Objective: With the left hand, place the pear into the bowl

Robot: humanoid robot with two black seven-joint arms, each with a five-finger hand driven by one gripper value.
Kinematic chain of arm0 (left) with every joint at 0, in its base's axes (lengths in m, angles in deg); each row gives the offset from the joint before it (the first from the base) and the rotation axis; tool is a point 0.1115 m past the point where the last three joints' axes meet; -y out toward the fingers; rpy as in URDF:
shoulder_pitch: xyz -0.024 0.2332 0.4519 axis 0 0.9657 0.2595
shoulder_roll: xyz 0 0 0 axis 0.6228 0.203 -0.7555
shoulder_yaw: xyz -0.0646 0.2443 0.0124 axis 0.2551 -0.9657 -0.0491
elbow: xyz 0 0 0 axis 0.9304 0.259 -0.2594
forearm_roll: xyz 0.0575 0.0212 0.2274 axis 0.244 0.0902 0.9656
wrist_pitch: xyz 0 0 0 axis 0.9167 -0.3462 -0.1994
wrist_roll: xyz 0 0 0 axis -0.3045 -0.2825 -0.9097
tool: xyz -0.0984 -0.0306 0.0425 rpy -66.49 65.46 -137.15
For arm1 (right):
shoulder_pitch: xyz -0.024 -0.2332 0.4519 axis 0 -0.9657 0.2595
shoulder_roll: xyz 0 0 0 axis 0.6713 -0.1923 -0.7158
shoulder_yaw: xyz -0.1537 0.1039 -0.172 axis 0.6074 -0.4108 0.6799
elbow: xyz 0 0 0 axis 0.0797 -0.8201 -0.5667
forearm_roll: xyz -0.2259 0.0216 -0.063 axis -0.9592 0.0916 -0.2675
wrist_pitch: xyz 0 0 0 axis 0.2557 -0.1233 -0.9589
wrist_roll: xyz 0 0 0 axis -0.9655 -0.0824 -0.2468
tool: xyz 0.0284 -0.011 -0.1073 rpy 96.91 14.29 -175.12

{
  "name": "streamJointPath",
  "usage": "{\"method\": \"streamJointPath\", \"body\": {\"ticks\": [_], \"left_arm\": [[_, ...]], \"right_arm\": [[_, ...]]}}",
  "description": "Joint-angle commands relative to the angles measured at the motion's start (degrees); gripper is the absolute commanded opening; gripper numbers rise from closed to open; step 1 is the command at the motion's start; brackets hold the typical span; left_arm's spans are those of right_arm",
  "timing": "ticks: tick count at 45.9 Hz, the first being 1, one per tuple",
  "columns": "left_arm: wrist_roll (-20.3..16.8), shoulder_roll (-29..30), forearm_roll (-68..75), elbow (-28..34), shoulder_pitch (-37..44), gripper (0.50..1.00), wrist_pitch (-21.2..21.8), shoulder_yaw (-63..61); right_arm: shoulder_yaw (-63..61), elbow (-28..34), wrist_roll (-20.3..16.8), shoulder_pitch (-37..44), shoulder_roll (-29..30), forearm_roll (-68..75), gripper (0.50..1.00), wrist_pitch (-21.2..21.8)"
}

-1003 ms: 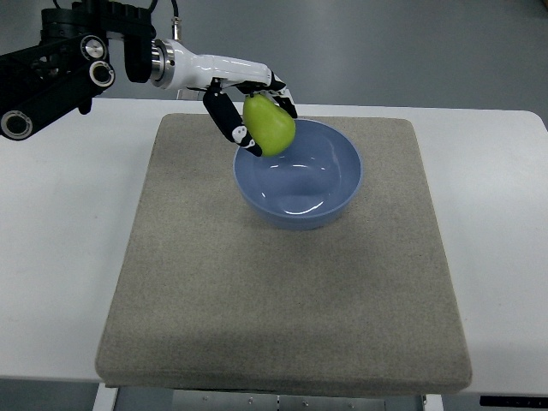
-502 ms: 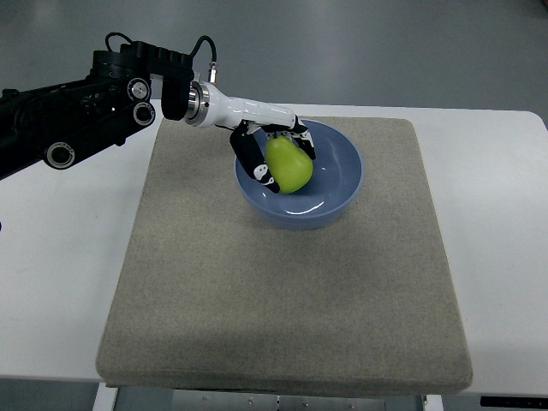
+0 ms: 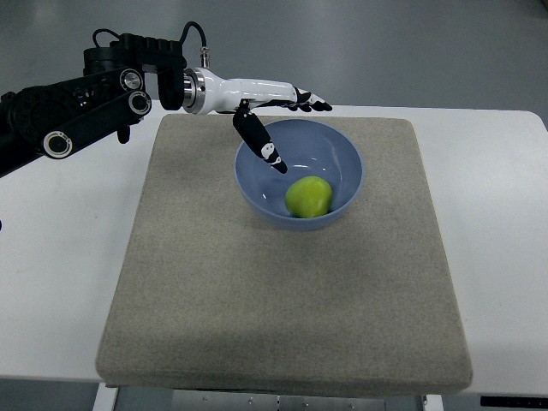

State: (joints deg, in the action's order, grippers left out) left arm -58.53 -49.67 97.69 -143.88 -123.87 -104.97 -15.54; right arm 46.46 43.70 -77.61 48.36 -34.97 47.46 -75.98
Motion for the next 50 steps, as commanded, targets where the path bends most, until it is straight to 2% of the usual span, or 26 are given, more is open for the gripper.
{"method": "streamJointPath", "body": {"ticks": [1, 7, 16, 26, 37, 50], "left_arm": [[0.0, 0.5, -7.1, 0.1, -0.6, 0.996, 0.0, 0.1], [0.1, 2.1, -18.4, 1.5, -1.6, 0.994, 0.3, 0.2], [0.6, 5.0, -28.9, 6.3, -1.3, 0.996, 3.5, 0.6], [0.6, 5.2, -46.1, 10.9, 3.2, 0.996, 3.4, 2.1], [0.7, 7.1, -61.9, 11.7, 7.0, 0.996, 2.9, 2.3], [1.1, 11.1, -71.2, 11.7, 8.0, 0.996, 1.8, 2.3]], "right_arm": [[0.0, 0.0, 0.0, 0.0, 0.0, 0.0, 0.926, 0.0], [0.0, 0.0, 0.0, 0.0, 0.0, 0.0, 0.926, 0.0], [0.0, 0.0, 0.0, 0.0, 0.0, 0.0, 0.926, 0.0], [0.0, 0.0, 0.0, 0.0, 0.0, 0.1, 0.926, 0.0], [0.0, 0.0, 0.0, 0.0, 0.0, 0.0, 0.926, 0.0], [0.0, 0.0, 0.0, 0.0, 0.0, 0.0, 0.926, 0.0]]}}
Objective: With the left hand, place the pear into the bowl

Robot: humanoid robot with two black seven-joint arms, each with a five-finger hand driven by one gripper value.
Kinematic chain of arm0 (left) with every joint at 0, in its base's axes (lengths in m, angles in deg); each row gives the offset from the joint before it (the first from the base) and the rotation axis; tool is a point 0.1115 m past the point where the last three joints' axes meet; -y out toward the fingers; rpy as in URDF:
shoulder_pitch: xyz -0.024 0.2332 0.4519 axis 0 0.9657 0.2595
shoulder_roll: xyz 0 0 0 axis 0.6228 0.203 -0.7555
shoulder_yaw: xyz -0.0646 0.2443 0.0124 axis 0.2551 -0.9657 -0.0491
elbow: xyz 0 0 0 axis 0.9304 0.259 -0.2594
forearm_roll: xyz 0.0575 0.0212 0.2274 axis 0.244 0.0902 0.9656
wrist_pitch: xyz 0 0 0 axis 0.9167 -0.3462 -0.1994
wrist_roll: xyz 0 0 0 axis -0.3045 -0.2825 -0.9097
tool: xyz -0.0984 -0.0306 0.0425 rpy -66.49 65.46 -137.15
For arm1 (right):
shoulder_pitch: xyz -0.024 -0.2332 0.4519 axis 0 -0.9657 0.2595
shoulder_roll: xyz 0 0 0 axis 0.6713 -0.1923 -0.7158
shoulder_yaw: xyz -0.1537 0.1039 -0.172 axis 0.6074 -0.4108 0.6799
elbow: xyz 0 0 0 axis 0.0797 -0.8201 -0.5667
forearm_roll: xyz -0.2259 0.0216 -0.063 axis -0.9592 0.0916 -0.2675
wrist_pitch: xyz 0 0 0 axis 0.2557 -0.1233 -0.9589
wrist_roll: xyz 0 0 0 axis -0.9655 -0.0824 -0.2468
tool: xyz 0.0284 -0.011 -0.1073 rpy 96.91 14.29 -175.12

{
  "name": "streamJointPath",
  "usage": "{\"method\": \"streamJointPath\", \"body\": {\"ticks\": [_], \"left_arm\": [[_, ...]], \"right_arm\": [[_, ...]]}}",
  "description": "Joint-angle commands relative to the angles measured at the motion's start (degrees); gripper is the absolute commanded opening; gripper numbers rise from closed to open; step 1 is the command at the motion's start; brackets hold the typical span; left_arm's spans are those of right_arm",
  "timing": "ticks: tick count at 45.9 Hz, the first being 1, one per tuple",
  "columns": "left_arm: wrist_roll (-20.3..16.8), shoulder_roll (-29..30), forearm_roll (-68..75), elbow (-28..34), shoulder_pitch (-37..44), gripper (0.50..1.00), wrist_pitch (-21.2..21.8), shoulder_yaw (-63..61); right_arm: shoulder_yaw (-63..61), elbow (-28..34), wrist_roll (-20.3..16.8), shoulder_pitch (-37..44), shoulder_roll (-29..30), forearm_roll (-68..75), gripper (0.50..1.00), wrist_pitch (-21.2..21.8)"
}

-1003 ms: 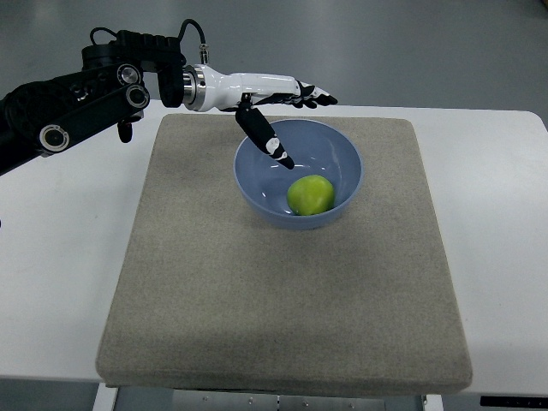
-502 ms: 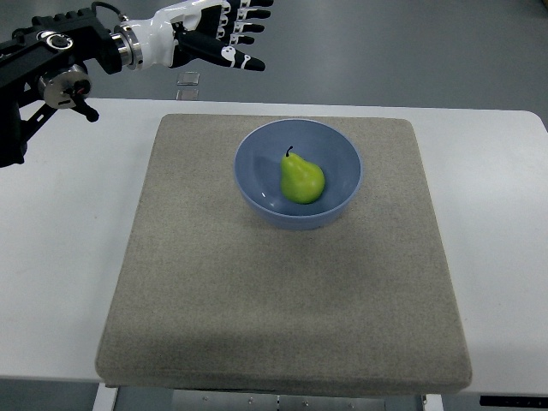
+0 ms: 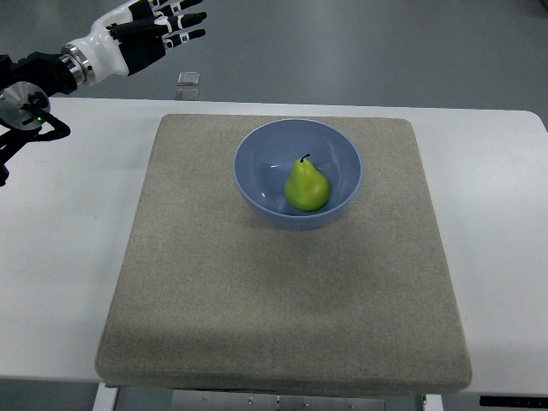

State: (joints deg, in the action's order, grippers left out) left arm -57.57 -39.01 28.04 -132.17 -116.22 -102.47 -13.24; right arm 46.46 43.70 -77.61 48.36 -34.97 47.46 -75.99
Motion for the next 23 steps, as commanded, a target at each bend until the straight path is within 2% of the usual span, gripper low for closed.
{"method": "streamJointPath", "body": {"ticks": [1, 10, 23], "left_arm": [[0.3, 0.6, -2.0, -0.1, 0.6, 0.996, -0.9, 0.0], [1.9, 0.7, -4.2, -0.1, 1.1, 0.996, -1.1, 0.1], [2.0, 1.3, -4.6, -0.6, 1.3, 0.996, -1.0, 0.0]], "right_arm": [[0.0, 0.0, 0.0, 0.0, 0.0, 0.0, 0.926, 0.0], [0.0, 0.0, 0.0, 0.0, 0.0, 0.1, 0.926, 0.0], [-0.1, 0.1, 0.0, 0.1, 0.0, 0.3, 0.926, 0.5]]}}
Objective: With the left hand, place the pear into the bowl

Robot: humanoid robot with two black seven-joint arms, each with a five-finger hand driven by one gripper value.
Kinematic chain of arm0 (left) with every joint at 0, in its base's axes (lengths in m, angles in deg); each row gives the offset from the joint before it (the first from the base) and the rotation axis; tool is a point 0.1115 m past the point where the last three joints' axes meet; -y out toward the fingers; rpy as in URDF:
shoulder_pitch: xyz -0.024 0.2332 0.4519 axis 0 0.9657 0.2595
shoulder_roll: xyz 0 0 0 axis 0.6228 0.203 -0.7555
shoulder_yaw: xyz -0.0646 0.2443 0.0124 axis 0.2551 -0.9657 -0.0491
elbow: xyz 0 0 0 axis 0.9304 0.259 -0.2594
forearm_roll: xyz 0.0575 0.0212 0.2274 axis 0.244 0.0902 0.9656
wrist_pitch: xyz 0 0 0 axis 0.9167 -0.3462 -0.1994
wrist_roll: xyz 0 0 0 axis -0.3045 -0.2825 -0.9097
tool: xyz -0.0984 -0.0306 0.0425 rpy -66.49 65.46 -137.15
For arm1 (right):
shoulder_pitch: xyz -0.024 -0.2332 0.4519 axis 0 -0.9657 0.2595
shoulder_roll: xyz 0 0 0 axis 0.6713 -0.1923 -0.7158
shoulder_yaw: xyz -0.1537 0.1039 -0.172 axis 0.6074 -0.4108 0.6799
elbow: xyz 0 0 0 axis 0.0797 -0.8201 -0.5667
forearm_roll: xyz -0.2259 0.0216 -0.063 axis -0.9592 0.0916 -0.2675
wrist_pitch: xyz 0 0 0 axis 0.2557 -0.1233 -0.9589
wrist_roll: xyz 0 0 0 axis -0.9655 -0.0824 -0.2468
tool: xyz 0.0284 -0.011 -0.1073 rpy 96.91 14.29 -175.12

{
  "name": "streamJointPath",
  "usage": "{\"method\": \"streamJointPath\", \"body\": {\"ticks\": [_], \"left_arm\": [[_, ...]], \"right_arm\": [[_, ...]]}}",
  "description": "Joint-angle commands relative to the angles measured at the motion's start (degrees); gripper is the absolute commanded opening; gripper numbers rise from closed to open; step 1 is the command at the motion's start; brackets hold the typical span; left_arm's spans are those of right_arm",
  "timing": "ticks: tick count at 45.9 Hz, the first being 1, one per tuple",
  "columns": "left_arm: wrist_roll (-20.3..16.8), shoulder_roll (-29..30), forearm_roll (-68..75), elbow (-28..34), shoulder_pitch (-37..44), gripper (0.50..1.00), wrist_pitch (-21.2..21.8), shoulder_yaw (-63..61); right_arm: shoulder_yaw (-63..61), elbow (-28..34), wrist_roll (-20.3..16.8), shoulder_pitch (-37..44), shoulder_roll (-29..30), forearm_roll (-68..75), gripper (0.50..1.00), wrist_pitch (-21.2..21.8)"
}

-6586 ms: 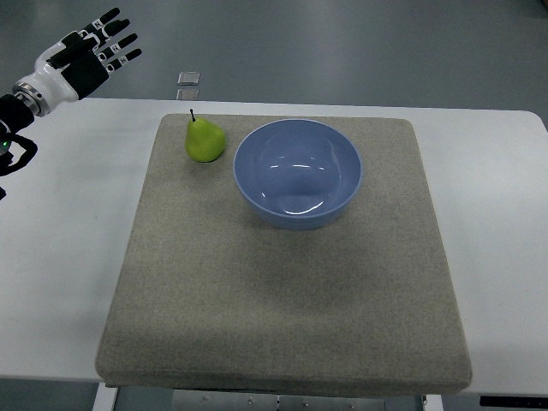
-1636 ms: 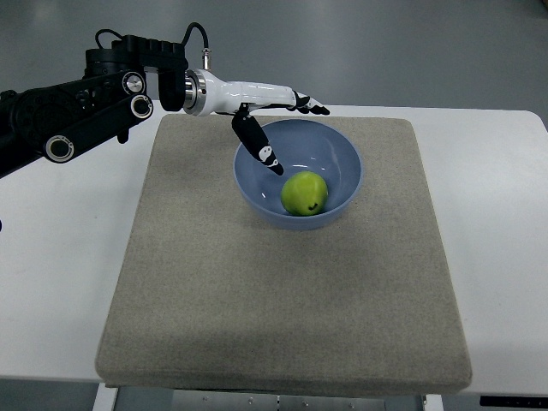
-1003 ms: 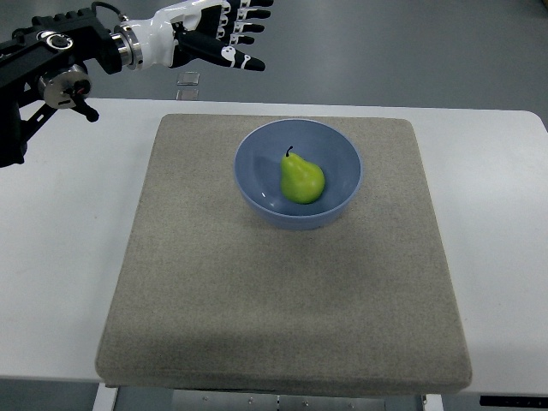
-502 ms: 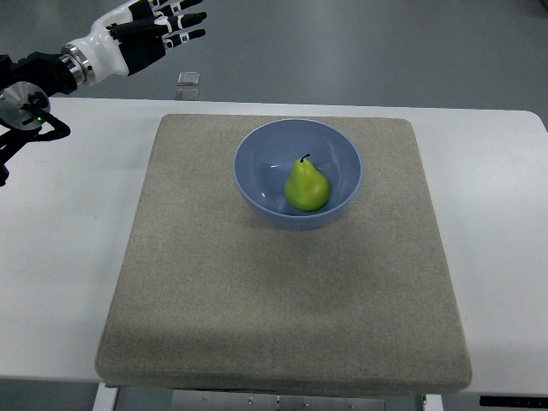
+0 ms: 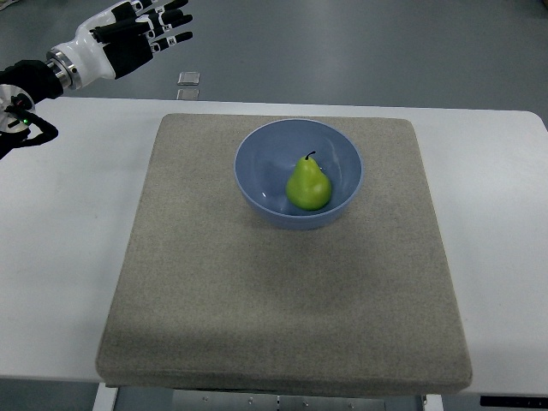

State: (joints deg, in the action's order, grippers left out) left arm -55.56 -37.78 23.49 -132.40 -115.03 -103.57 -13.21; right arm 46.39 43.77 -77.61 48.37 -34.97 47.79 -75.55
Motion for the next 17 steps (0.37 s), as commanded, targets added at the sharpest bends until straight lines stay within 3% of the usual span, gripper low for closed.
{"method": "streamJointPath", "body": {"ticks": [1, 17], "left_arm": [[0.0, 0.0, 0.0, -0.5, 0.3, 0.996, 0.2, -0.1], [0.0, 0.0, 0.0, -1.4, 0.8, 0.996, 0.5, -0.2]], "right_arm": [[0.0, 0.1, 0.0, 0.0, 0.0, 0.0, 0.926, 0.2], [0.1, 0.8, 0.0, 0.0, 0.0, -0.4, 0.926, 0.1]]}}
